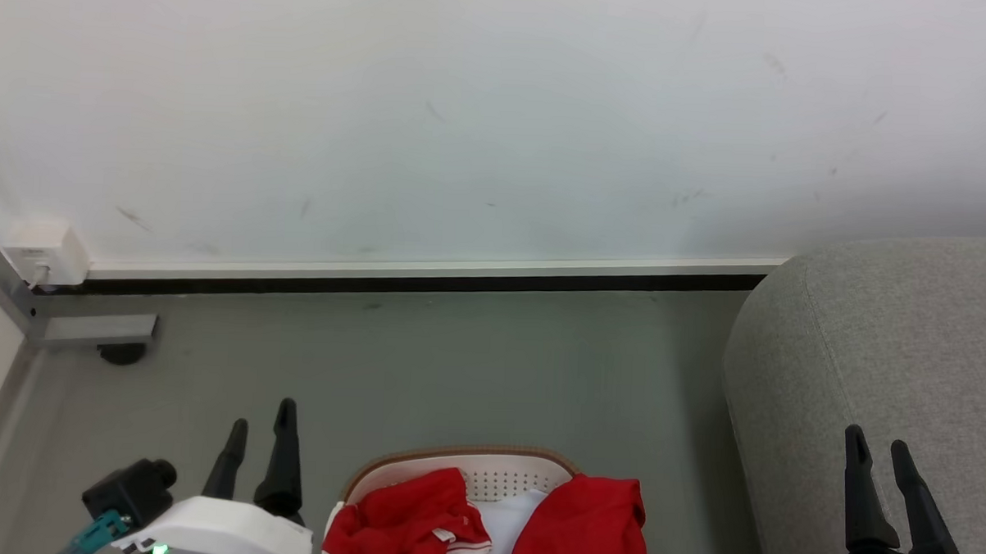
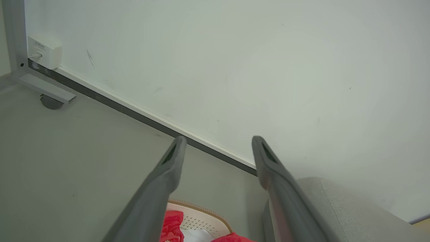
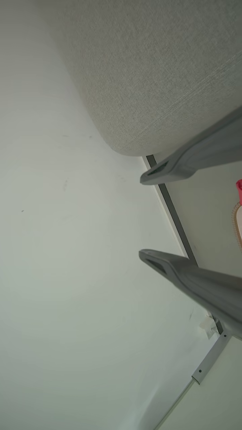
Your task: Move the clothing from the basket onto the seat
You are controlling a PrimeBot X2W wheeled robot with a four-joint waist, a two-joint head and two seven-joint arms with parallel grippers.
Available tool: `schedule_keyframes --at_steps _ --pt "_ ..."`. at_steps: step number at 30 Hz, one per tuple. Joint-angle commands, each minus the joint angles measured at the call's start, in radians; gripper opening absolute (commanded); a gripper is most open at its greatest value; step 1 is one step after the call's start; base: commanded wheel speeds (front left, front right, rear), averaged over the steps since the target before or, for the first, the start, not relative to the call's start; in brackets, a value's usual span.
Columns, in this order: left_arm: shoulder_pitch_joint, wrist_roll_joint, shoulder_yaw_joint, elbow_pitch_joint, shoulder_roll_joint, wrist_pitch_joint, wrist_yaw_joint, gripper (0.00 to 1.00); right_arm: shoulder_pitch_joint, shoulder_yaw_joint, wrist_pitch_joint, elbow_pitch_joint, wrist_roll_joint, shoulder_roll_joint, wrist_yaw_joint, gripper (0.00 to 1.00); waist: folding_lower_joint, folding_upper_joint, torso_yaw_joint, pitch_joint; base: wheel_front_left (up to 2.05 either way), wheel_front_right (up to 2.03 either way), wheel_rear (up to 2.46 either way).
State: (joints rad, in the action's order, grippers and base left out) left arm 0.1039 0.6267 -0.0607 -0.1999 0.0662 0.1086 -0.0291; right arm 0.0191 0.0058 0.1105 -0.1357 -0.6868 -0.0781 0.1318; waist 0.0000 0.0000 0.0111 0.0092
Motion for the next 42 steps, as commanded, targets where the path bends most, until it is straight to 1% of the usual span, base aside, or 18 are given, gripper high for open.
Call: schedule_keyframes --at_steps 1,10,23,35,42 --pt "0.022 -0.028 -0.004 0.006 0.011 0.012 -0.004 1.0 0.005 0.001 0.009 0.007 0.023 -0.008 -0.001 1.0 0.0 0.0 0.0 0.0 0.0 0.0 0.0" --pt "0.029 -0.12 -0.03 -0.006 0.023 0.036 -0.026 1.0 -0.004 0.002 0.034 -0.003 0.132 -0.007 -0.001 1.0 0.0 0.0 0.006 -0.002 0.0 0.0 0.0" --pt "0.036 -0.247 -0.05 -0.015 0.032 0.069 -0.047 1.0 -0.009 0.001 0.067 -0.003 0.26 -0.002 -0.001 1.0 0.0 0.0 0.012 0.002 0.0 0.0 0.0" --pt "0.041 -0.36 -0.062 -0.015 0.033 0.097 -0.066 1.0 -0.011 0.006 0.094 0.017 0.346 0.002 -0.002 1.0 0.0 0.0 0.013 0.008 0.0 0.0 0.0" --pt "0.041 -0.419 -0.069 -0.011 0.034 0.111 -0.067 1.0 -0.016 0.002 0.108 0.029 0.381 0.008 -0.002 1.0 0.0 0.0 0.012 0.011 0.0 0.0 0.0"
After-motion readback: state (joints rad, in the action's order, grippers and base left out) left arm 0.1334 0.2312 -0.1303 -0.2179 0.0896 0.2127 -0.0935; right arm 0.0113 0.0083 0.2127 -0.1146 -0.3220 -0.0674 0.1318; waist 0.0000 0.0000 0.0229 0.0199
